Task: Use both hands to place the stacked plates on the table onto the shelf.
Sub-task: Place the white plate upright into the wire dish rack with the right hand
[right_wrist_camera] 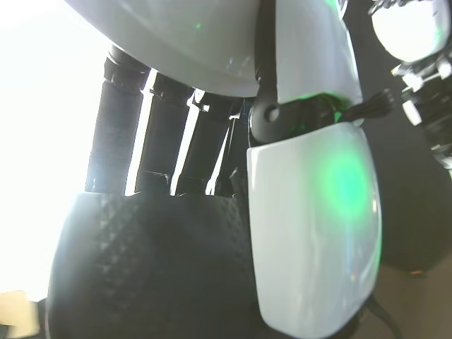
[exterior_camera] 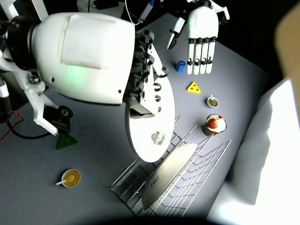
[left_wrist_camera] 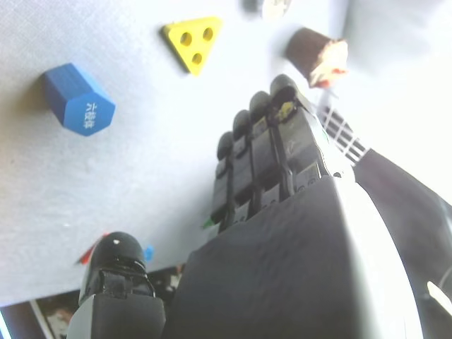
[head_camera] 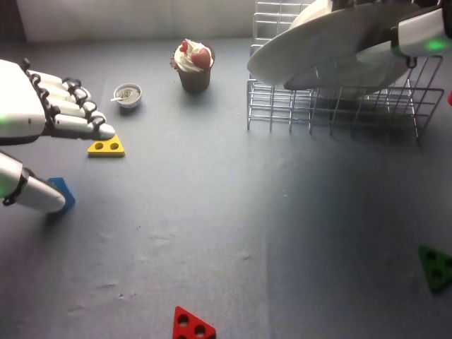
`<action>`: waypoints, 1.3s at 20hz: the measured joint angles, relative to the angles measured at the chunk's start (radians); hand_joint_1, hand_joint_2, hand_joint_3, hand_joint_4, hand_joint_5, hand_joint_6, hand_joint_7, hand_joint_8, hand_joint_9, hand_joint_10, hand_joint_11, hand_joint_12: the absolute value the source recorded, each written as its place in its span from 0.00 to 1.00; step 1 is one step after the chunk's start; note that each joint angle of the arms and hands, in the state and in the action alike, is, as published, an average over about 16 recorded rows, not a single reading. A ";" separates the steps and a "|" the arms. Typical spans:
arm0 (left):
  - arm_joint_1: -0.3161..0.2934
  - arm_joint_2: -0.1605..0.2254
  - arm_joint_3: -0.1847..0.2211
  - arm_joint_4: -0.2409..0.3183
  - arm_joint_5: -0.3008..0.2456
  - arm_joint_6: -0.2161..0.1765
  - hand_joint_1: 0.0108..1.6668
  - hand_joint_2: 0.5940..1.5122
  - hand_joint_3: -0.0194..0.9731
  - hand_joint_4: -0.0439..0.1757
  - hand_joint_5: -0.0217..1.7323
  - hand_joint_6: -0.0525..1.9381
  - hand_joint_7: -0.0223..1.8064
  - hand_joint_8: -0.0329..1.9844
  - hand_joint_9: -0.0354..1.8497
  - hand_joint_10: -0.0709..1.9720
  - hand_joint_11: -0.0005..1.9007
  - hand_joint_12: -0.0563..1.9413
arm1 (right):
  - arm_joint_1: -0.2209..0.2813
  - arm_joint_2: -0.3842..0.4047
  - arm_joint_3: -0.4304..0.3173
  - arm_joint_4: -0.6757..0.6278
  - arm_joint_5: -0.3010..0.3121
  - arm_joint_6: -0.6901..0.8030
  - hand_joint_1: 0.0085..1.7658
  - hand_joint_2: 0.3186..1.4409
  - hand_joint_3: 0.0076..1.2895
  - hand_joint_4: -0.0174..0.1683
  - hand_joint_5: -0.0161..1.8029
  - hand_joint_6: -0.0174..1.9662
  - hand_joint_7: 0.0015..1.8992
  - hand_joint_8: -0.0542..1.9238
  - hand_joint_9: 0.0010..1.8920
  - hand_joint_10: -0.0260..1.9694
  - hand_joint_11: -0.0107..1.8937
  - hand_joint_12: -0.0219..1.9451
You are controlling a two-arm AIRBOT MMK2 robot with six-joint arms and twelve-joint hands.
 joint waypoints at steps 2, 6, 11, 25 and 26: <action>0.002 -0.002 0.001 0.004 -0.003 -0.013 0.01 0.58 0.02 0.19 0.10 0.04 0.13 0.02 0.13 0.04 0.10 0.04 | 0.001 0.000 0.005 0.036 -0.007 -0.001 0.83 0.51 0.00 0.06 0.58 0.38 0.72 0.07 0.64 0.29 0.54 0.67; 0.006 -0.007 0.001 0.016 -0.005 -0.040 0.01 0.59 0.02 0.19 0.09 0.04 0.12 0.02 0.13 0.04 0.10 0.04 | 0.007 0.000 0.020 0.102 -0.023 -0.003 0.84 0.51 0.00 0.06 0.58 0.37 0.72 0.07 0.64 0.29 0.54 0.67; 0.010 -0.013 0.001 0.017 -0.005 -0.059 0.01 0.59 0.02 0.19 0.09 0.04 0.12 0.02 0.13 0.04 0.10 0.04 | 0.016 -0.002 0.044 0.160 -0.040 -0.004 0.84 0.51 0.00 0.06 0.59 0.37 0.71 0.06 0.64 0.29 0.53 0.68; 0.021 -0.019 0.003 0.014 0.009 -0.094 0.01 0.59 0.02 0.19 0.09 0.04 0.12 0.02 0.13 0.04 0.10 0.04 | 0.034 -0.048 0.149 0.299 -0.093 -0.009 0.84 0.52 0.00 0.06 0.57 0.37 0.68 0.11 0.66 0.27 0.51 0.69; 0.022 -0.019 0.003 0.014 0.009 -0.096 0.01 0.59 0.02 0.19 0.09 0.04 0.12 0.02 0.13 0.04 0.10 0.04 | 0.035 -0.053 0.159 0.309 -0.099 -0.009 0.84 0.52 0.00 0.06 0.57 0.37 0.68 0.13 0.66 0.27 0.51 0.69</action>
